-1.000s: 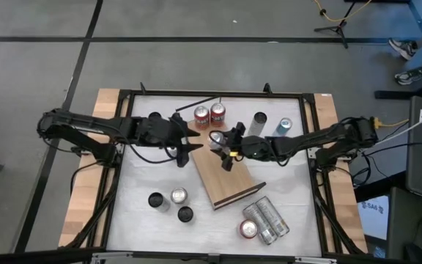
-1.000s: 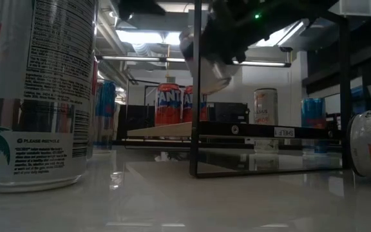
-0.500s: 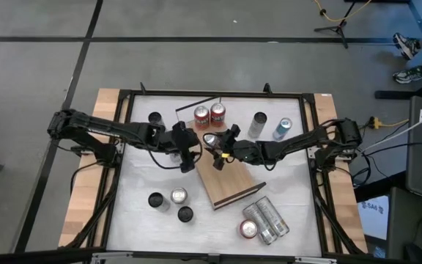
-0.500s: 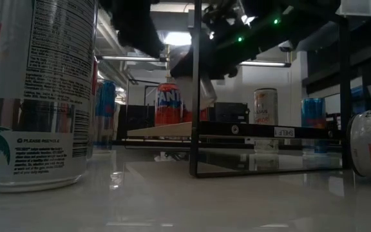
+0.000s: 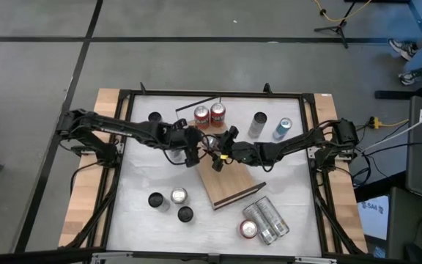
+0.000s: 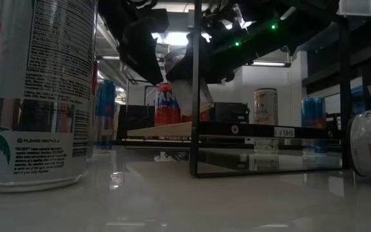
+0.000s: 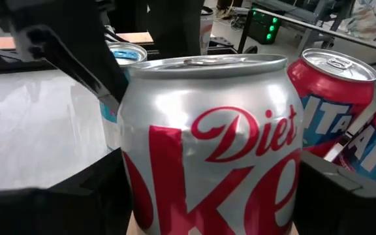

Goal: Place canned beverage on shelf
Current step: Put the top right white soda can on the shelf

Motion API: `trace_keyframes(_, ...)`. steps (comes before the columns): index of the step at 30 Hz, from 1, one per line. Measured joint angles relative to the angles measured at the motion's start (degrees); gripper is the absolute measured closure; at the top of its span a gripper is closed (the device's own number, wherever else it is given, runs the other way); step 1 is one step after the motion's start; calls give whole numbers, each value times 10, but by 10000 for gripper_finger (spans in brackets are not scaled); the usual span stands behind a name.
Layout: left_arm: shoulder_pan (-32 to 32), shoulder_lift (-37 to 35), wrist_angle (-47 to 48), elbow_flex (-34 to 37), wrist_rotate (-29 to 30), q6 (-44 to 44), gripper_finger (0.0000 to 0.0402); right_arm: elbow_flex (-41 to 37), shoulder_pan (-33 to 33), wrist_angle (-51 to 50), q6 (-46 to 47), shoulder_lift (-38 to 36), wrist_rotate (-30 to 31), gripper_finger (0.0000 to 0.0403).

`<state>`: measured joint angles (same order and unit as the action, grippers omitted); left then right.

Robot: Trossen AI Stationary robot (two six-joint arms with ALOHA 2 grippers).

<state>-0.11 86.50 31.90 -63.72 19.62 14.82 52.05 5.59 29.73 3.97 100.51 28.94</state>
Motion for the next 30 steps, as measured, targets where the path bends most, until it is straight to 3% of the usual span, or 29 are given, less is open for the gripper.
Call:
trace_keyframes(24, 2, 3, -38, 1, 6, -4, 210, 0, 0, -28, 1, -1, -32, 99)
trace_keyframes(30, 2, 2, -51, 1, 6, -4, 210, 0, 0, -35, 1, -1, -36, 73)
